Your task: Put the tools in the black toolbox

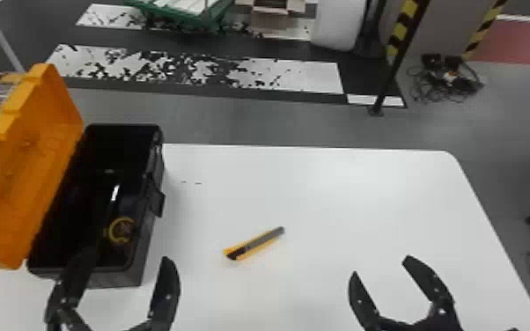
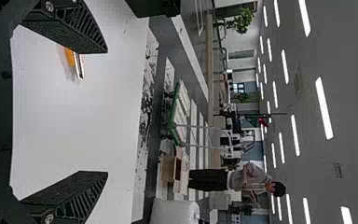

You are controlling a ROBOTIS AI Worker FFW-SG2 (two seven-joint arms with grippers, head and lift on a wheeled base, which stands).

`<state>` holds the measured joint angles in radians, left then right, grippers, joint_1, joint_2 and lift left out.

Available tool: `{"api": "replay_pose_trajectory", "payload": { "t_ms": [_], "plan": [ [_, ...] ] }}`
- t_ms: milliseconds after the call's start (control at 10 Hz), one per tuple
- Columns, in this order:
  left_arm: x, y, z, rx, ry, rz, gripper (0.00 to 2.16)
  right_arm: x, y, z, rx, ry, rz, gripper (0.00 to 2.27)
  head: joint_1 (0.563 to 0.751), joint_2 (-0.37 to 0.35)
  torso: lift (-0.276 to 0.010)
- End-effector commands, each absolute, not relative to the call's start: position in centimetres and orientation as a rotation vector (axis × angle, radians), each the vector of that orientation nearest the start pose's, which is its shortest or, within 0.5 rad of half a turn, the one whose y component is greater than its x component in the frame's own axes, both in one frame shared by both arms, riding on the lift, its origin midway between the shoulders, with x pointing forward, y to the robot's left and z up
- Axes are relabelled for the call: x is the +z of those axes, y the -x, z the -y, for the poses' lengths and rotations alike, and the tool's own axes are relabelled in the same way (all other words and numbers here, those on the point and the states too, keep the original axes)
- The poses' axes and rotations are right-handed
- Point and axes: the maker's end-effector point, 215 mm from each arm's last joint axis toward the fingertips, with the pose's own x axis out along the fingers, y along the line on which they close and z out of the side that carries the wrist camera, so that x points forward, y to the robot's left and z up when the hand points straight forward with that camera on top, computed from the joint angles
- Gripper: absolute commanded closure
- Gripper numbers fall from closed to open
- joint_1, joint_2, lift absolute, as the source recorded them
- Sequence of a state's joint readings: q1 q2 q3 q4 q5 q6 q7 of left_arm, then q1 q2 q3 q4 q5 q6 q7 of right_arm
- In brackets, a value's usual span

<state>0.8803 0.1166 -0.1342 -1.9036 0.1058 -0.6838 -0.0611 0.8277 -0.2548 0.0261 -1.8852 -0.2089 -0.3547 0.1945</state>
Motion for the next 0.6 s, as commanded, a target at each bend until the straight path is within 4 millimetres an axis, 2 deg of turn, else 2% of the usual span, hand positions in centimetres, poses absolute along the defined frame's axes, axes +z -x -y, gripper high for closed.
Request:
{"api": "replay_pose_trajectory", "payload": {
  "t_ms": [0, 100, 500],
  "plan": [
    [-36.0, -27.2, -17.1, -0.181, 0.106, 0.095, 0.03, -43.0, -30.2, 21.4, 0.293, -0.045, -0.142, 0.08, 0.695, -0.076, -0.039],
    [-36.7, -26.8, -17.3, -0.17, 0.098, 0.078, 0.03, -42.0, -30.1, 21.5, 0.292, -0.045, -0.109, 0.08, 0.695, -0.085, -0.039],
    [-37.4, -26.7, -16.6, -0.141, 0.108, 0.061, 0.03, -43.4, -30.0, 23.0, 0.264, -0.024, -0.137, 0.08, 0.695, -0.11, -0.039]
  ]
}}
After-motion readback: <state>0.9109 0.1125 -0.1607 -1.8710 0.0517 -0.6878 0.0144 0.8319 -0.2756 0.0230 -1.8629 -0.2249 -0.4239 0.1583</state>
